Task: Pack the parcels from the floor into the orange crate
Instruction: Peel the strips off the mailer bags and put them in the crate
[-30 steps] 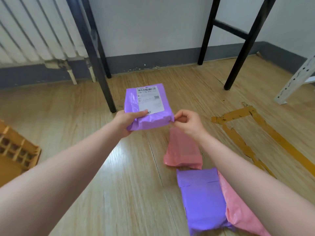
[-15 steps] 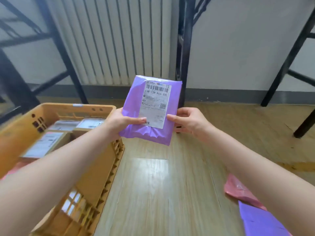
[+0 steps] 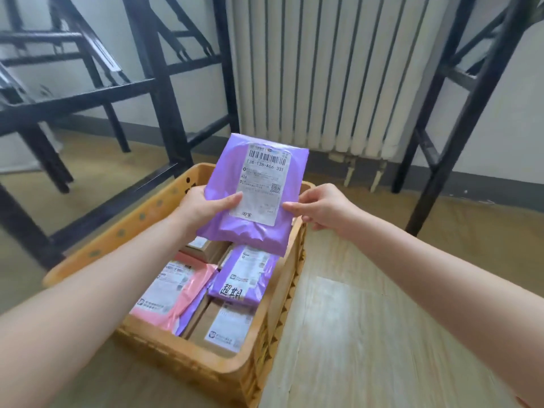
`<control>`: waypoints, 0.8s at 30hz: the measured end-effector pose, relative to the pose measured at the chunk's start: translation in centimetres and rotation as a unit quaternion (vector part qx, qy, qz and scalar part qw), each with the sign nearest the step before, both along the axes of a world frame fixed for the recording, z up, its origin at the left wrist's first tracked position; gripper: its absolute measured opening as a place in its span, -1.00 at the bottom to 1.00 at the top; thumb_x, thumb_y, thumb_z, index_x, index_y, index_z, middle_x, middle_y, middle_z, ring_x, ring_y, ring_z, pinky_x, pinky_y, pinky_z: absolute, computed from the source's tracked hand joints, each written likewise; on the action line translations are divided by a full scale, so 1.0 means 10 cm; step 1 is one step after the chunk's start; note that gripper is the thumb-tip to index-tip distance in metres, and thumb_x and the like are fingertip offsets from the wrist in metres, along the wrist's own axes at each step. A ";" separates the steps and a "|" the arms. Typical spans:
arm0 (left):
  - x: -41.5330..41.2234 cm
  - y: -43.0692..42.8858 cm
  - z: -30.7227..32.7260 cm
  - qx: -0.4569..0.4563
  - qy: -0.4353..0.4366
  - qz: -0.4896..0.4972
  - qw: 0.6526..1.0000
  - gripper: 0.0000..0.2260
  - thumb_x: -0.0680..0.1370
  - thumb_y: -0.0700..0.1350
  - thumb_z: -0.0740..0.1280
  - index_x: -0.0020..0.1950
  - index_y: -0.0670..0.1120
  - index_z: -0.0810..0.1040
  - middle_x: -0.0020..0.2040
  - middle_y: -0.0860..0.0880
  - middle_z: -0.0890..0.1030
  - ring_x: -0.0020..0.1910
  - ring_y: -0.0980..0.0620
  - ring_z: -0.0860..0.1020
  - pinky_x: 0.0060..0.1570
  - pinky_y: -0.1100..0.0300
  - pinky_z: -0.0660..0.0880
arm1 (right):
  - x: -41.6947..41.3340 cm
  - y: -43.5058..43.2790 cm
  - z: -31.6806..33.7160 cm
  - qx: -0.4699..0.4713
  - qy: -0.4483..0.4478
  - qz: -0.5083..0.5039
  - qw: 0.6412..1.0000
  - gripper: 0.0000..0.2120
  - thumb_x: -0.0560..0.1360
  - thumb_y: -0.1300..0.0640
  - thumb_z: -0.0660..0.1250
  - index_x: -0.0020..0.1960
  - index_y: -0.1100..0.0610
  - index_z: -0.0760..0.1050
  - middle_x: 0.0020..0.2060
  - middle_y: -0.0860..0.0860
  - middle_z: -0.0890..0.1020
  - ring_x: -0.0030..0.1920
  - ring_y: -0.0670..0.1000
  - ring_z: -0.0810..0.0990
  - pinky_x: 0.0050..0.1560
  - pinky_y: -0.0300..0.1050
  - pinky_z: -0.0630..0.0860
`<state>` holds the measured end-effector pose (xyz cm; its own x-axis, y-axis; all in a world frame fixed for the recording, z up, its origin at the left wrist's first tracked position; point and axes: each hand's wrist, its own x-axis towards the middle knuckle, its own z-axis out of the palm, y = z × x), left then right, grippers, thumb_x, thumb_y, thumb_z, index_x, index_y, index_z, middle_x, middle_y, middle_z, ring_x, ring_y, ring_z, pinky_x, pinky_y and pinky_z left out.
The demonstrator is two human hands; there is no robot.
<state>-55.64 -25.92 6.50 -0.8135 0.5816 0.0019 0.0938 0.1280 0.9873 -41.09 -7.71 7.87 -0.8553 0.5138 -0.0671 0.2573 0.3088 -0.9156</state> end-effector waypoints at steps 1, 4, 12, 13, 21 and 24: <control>-0.09 -0.08 -0.04 -0.006 -0.005 0.005 1.000 -0.77 0.38 -0.11 0.50 -0.02 -0.15 0.62 -0.13 -0.07 0.68 -0.18 -0.01 0.64 -0.09 0.14 0.56 | -0.08 -0.06 -0.04 0.008 -0.006 0.004 1.000 -0.75 0.40 0.07 0.50 -0.34 0.15 0.51 -0.58 -0.08 0.48 -0.55 -0.14 0.39 -0.58 -0.36 0.32; -0.30 -0.31 -0.18 -0.025 -0.020 0.015 0.999 -0.78 0.30 -0.04 0.51 -0.15 -0.11 0.63 -0.26 0.00 0.70 -0.29 0.04 0.65 -0.23 0.20 0.57 | -0.26 -0.25 -0.18 0.040 -0.025 0.024 0.999 -0.72 0.44 0.06 0.46 -0.38 0.12 0.48 -0.44 0.04 0.46 -0.43 -0.03 0.35 -0.57 -0.35 0.29; -0.74 -0.62 -0.61 -0.192 0.099 0.039 0.976 -0.73 0.42 -0.01 0.49 -0.40 -0.08 0.52 -0.50 0.07 0.54 -0.50 0.13 0.48 -0.47 0.28 0.35 | -0.61 -0.53 -0.43 0.330 -0.145 0.097 0.928 -0.69 0.46 0.00 0.39 -0.40 0.07 0.43 -0.44 -0.05 0.47 -0.37 -0.05 0.44 -0.37 -0.14 0.32; -0.76 -0.64 -0.68 -0.216 0.124 0.029 0.968 -0.73 0.42 -0.03 0.49 -0.40 -0.09 0.52 -0.45 0.03 0.54 -0.44 0.09 0.46 -0.40 0.24 0.34 | -0.63 -0.56 -0.46 0.355 -0.167 0.102 0.914 -0.68 0.46 0.00 0.39 -0.40 0.07 0.42 -0.41 -0.04 0.48 -0.31 0.00 0.47 -0.32 -0.12 0.35; -0.80 -0.40 -1.03 -0.405 0.255 -0.082 0.874 -0.64 0.47 -0.12 0.41 -0.50 -0.09 0.39 -0.45 -0.01 0.42 -0.35 -0.03 0.44 -0.40 0.19 0.25 | -0.75 -0.69 -0.72 0.533 -0.305 0.143 0.776 -0.78 0.46 0.16 0.23 -0.32 0.11 0.27 -0.27 -0.03 0.44 -0.02 0.10 0.56 -0.19 -0.12 0.31; -0.76 -0.24 -1.09 -0.434 0.316 -0.071 0.841 -0.76 0.46 -0.06 0.42 -0.37 -0.03 0.48 -0.25 -0.05 0.55 -0.14 -0.11 0.57 -0.33 0.18 0.32 | -0.77 -0.72 -0.80 0.574 -0.332 0.138 0.735 -0.76 0.41 0.25 0.20 -0.37 0.07 0.21 -0.39 -0.06 0.33 -0.21 0.08 0.47 -0.14 -0.10 0.23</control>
<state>-63.24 -28.33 -4.36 -0.7315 0.6785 -0.0679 0.6398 0.7174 0.2757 -48.78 -14.88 -0.09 -0.9121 0.3713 -0.1741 0.3129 0.9045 0.2897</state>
